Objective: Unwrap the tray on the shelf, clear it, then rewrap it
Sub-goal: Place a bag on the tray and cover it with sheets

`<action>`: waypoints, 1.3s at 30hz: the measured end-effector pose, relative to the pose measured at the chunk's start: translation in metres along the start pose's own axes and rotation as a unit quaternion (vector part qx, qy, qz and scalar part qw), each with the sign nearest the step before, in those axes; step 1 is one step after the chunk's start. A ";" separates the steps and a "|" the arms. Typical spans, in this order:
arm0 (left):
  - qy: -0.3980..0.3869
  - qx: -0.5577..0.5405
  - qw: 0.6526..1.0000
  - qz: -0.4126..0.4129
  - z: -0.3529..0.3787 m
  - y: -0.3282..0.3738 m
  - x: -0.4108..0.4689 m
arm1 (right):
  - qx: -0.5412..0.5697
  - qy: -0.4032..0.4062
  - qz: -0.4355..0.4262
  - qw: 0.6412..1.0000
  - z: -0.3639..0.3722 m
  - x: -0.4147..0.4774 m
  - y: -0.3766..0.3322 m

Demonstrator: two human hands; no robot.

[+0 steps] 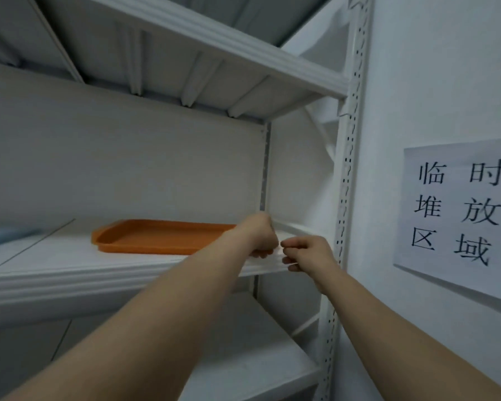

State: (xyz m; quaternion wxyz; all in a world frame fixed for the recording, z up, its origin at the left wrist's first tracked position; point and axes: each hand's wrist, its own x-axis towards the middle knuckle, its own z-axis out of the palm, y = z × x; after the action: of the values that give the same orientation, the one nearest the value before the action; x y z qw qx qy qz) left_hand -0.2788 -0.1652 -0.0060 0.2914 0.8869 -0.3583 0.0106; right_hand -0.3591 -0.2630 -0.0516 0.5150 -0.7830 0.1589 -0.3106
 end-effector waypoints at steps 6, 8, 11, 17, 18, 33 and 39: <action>0.008 0.134 0.990 -0.053 -0.028 -0.032 0.019 | -0.184 -0.035 -0.103 0.977 0.035 0.040 0.001; -0.002 0.187 0.980 -0.062 -0.031 -0.047 0.020 | -0.227 -0.066 -0.127 0.963 0.047 0.049 0.003; -0.021 0.248 0.966 -0.072 -0.033 -0.066 0.019 | -0.260 -0.113 -0.145 0.948 0.064 0.057 0.007; -0.043 0.272 0.957 -0.097 -0.037 -0.088 0.021 | -0.308 -0.148 -0.169 0.924 0.074 0.070 0.021; -0.043 0.268 0.958 -0.097 -0.037 -0.089 0.023 | -0.308 -0.143 -0.172 0.925 0.073 0.073 0.021; -0.193 0.108 0.957 -0.185 -0.047 -0.072 0.112 | -0.271 -0.118 -0.124 0.947 0.074 0.169 0.030; -0.205 0.119 0.943 -0.232 -0.081 -0.083 0.154 | -0.304 -0.217 -0.123 0.919 0.103 0.206 -0.011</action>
State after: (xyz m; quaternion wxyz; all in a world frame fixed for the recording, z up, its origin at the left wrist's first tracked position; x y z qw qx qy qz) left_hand -0.0955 -0.1714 0.0540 0.0984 0.9566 -0.1907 -0.1973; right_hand -0.1369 -0.3025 -0.0040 0.2312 -0.9636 0.0322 -0.1306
